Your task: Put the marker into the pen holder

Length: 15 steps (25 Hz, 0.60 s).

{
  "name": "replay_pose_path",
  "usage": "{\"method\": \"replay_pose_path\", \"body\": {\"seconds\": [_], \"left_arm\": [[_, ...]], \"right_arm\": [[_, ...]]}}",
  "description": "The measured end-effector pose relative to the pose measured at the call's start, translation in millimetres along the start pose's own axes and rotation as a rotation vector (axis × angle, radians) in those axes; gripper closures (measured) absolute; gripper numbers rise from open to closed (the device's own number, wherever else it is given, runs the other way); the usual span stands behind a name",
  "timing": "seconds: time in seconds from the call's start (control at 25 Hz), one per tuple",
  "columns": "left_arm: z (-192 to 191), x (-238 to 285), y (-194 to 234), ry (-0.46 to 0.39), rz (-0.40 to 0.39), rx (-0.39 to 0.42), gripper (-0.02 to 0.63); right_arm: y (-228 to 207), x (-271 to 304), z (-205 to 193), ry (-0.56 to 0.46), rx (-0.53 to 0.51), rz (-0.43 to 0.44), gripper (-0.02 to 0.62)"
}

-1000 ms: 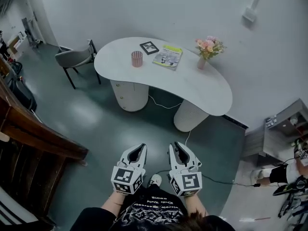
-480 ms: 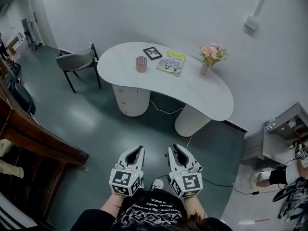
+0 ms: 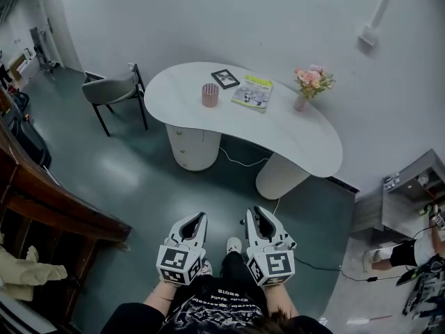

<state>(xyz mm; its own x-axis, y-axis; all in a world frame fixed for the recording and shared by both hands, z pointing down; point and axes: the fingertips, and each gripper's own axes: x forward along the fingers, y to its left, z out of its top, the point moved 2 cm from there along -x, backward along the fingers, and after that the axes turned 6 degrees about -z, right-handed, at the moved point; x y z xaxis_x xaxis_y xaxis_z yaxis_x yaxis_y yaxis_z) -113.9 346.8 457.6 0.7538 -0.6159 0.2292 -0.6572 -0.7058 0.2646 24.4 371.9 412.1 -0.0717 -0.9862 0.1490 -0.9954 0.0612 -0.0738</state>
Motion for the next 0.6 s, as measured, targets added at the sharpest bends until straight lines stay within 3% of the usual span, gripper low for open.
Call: {"method": "replay_pose_path", "body": {"seconds": [0.6], "left_arm": [[17,61,38,-0.025,0.136,-0.034,0.581]], "right_arm": [[-35,100,10,0.004,-0.055,0.137,0.511]]}}
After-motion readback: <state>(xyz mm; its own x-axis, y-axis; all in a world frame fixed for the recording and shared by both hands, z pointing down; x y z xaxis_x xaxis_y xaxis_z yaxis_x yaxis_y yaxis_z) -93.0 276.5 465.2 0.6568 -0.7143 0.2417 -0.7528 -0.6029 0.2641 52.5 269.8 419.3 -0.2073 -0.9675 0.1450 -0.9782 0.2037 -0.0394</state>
